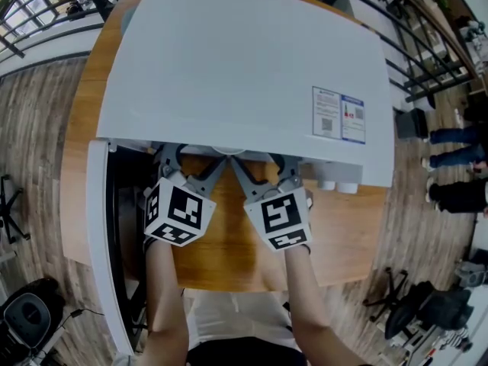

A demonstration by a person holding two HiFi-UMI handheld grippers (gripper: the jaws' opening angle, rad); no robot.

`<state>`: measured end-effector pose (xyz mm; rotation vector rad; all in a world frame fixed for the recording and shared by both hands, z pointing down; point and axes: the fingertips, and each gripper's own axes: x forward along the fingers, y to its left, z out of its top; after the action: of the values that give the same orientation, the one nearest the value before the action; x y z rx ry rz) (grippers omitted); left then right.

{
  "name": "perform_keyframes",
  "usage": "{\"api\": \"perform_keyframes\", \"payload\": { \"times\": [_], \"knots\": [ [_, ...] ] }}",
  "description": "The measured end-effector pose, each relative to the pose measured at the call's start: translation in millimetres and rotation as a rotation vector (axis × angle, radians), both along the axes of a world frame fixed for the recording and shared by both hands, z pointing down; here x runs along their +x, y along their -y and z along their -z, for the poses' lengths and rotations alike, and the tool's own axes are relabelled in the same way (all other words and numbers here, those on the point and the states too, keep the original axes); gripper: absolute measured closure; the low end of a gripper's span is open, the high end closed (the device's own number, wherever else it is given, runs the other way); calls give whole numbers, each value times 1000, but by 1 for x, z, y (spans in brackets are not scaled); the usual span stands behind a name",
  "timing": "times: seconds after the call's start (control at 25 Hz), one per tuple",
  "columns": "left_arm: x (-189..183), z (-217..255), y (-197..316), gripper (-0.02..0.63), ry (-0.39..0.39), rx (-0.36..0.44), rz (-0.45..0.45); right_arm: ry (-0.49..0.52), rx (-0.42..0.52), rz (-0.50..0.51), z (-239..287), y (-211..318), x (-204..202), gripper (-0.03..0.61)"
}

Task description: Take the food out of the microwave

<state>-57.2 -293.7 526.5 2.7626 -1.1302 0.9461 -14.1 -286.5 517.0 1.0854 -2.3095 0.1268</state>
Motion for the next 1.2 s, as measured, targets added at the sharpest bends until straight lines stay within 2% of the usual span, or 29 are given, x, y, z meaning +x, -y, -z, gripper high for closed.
{"api": "perform_keyframes", "payload": {
  "times": [0.36, 0.68, 1.2],
  "knots": [
    [6, 15, -7, 325, -125, 20, 3, -28, 12, -6, -3, -4, 6, 344],
    [6, 10, -7, 331, -138, 8, 37, -43, 29, -26, -2, -5, 7, 344],
    [12, 9, -13, 331, -141, -7, 30, -34, 31, -43, -1, -10, 14, 344]
  ]
}}
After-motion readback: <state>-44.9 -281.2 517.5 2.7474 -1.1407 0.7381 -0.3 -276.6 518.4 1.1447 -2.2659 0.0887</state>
